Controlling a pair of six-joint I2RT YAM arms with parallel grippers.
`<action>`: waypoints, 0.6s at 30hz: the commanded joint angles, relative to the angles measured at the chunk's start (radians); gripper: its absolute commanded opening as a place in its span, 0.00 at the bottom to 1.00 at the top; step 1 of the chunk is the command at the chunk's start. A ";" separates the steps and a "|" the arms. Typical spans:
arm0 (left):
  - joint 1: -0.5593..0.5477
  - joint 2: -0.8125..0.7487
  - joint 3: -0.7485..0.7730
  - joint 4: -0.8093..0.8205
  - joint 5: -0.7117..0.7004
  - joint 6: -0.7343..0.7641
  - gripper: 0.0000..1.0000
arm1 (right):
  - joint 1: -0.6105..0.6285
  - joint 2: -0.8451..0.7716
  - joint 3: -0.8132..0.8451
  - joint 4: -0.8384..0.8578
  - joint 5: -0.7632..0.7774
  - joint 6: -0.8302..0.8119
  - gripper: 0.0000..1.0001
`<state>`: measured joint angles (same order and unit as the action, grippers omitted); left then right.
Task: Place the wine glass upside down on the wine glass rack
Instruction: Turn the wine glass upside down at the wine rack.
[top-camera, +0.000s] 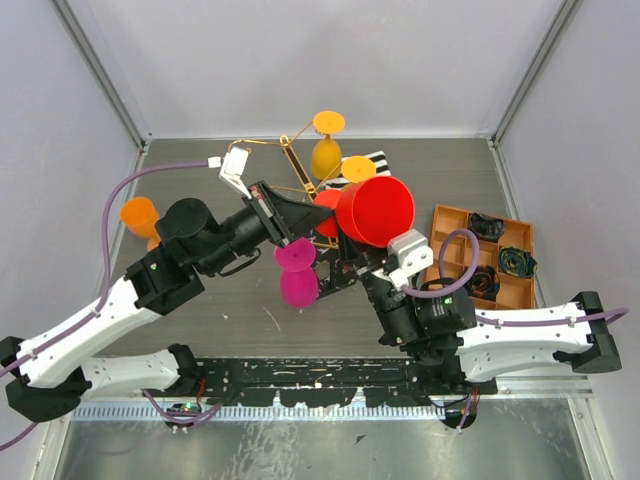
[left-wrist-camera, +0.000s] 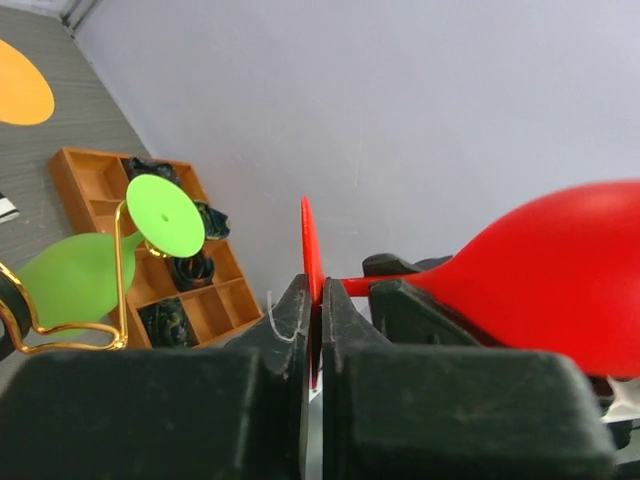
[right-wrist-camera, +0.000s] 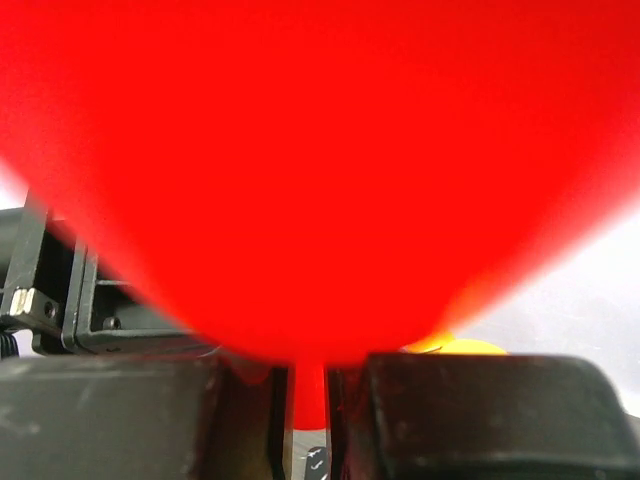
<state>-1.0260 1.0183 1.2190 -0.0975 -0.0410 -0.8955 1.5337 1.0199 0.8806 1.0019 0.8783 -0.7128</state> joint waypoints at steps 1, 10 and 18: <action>-0.007 -0.004 -0.018 0.036 -0.023 0.006 0.01 | -0.004 -0.006 0.010 0.065 -0.023 -0.019 0.01; -0.008 -0.022 0.007 -0.005 -0.076 0.046 0.00 | -0.003 -0.040 -0.018 0.025 0.012 0.041 0.35; -0.007 -0.022 0.017 -0.010 -0.088 0.048 0.00 | -0.003 -0.055 -0.016 -0.018 0.015 0.074 0.56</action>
<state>-1.0302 1.0111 1.2186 -0.1066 -0.1074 -0.8757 1.5337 0.9897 0.8505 0.9833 0.8886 -0.6590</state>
